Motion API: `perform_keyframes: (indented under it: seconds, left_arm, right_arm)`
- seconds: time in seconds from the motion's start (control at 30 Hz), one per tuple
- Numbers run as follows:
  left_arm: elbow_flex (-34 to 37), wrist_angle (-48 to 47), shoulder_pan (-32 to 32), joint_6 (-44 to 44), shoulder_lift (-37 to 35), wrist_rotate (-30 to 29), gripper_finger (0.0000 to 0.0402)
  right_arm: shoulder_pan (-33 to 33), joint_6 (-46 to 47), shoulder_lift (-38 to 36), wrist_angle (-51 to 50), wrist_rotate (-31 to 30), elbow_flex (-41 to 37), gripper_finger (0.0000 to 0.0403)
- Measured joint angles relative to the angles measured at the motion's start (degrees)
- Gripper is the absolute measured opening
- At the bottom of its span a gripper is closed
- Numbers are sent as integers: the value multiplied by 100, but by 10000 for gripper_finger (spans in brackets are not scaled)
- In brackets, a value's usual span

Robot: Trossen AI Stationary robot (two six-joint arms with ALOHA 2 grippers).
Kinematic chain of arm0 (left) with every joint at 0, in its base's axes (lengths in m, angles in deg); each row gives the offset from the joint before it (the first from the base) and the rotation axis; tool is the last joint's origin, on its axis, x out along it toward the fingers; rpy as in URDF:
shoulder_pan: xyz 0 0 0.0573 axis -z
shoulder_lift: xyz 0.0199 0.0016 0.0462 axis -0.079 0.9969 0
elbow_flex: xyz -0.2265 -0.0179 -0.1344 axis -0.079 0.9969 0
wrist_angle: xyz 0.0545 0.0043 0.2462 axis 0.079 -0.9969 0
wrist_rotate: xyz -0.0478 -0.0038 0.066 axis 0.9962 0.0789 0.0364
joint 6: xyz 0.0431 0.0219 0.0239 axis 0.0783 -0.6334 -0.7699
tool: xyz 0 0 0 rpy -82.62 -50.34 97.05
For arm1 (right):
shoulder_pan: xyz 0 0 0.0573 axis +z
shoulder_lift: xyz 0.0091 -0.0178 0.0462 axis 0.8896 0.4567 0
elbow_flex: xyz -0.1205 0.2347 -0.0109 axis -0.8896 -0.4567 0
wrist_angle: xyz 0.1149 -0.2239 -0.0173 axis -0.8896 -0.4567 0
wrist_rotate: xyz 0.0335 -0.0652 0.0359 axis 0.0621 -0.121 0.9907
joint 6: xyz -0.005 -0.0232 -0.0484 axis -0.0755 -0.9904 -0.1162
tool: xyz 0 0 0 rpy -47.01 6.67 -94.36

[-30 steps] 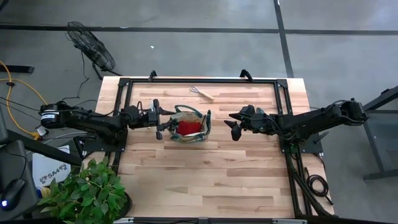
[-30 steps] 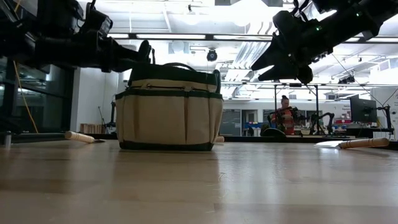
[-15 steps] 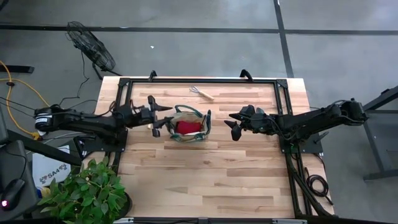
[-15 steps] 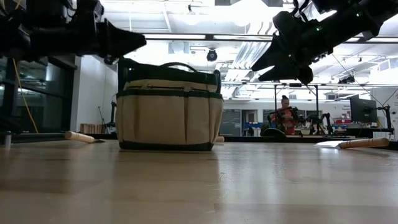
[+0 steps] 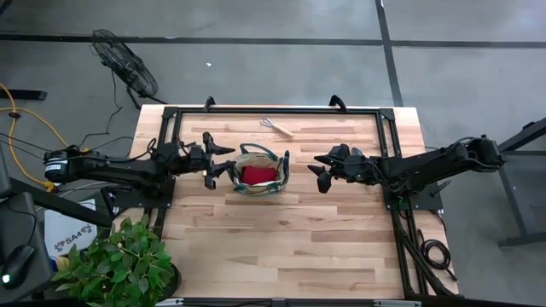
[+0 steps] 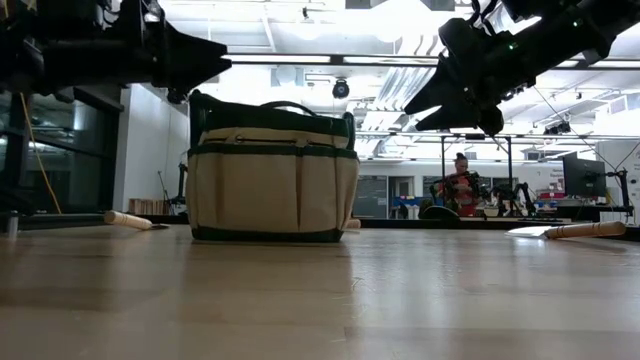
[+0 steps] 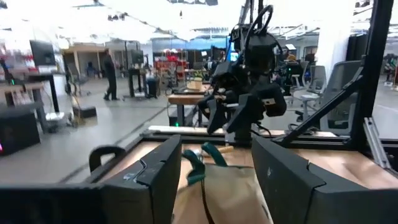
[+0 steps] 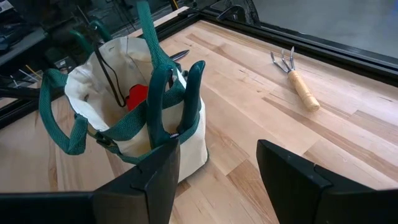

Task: Pick & Place Garden tools in Gardening bag
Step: Put the light brown hand rake into the light brown gardening bag

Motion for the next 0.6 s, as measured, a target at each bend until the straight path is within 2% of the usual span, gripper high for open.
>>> perform_keyframes:
  seconds: [0.27, 0.6]
  left_arm:
    - [1, -156, 0, 196, 0, 1, 191]
    - [0, -415, 0, 196, 2, -44, 191]
  right_arm:
    - [-30, 131, 0, 20, -10, 0, 205]
    - [-377, -11, 0, 137, -15, 0, 205]
